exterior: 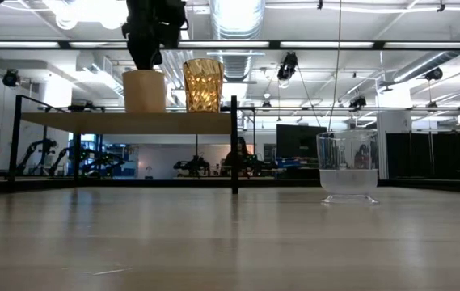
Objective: Stack small to large cups/mugs on shelf
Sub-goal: Put the orange mug on the shelf
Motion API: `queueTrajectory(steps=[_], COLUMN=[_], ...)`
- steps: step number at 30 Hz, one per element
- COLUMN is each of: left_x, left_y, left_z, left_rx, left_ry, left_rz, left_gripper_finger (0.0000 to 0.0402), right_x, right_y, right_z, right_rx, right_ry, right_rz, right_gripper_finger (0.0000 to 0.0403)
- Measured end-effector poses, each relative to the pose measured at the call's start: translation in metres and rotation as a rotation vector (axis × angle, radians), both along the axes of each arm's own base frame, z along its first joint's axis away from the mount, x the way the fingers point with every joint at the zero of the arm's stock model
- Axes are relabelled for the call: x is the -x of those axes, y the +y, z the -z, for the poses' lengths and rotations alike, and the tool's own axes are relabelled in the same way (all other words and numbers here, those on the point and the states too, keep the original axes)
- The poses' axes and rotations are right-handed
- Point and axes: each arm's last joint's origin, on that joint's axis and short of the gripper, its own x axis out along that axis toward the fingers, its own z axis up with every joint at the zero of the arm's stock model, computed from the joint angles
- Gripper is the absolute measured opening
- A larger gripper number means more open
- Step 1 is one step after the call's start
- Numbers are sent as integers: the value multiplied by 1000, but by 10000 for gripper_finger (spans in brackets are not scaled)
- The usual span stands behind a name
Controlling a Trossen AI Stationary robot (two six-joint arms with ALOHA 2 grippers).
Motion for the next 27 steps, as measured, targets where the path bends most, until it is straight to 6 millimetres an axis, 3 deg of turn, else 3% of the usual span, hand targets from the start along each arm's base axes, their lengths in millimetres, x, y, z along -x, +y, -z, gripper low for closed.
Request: queueTrajectory(steps=[11,15,27], left_x=[1,0,-1], left_y=[1,5,5], left_z=[5,4,4], left_rx=[-25,-91,-100], left_ry=[45,48,41], left_rz=[-20,-113,-106], left_gripper_finger=[0,0,0], right_x=[0,0,0], right_y=[0,0,0], right_z=[0,0,0], right_rx=[0,0,2], right_ry=[0,0,-2], right_rz=[0,0,-4], right_gripper_finger=[80,84,82])
